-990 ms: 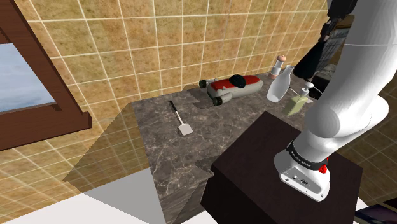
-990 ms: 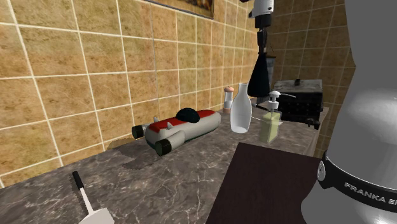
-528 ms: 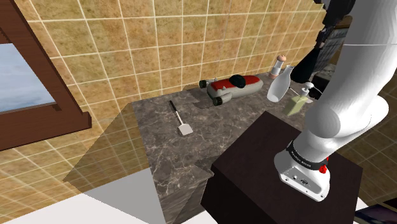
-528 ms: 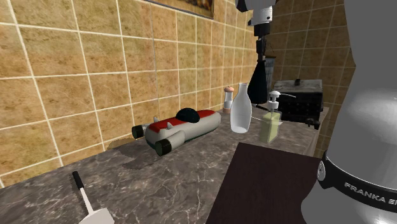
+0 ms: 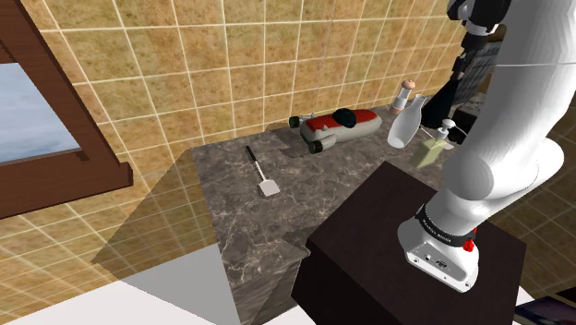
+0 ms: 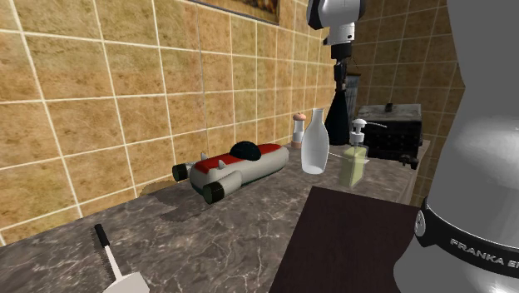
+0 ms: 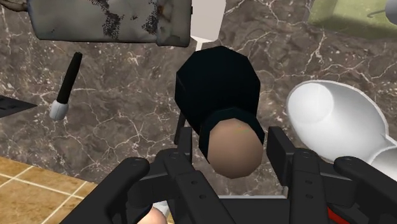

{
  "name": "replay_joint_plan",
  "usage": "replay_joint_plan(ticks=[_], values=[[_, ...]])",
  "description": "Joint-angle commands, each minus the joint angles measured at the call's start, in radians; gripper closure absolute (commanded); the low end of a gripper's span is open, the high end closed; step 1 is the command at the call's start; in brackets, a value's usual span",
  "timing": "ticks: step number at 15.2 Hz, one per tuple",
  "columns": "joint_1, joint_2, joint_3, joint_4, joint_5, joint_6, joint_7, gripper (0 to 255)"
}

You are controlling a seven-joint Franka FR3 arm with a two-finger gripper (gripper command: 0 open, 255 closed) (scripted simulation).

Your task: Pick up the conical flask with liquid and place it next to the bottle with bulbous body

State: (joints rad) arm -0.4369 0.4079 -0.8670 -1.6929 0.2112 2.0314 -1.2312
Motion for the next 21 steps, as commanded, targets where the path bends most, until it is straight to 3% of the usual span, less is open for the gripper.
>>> replay_joint_plan(ticks=[1, 21], values=[[-0.001, 0.007, 0.005, -0.018, 0.007, 0.026, -0.002, 255], [-0.043, 0.112, 0.07, -0.122, 0.099, 0.212, -0.043, 255]])
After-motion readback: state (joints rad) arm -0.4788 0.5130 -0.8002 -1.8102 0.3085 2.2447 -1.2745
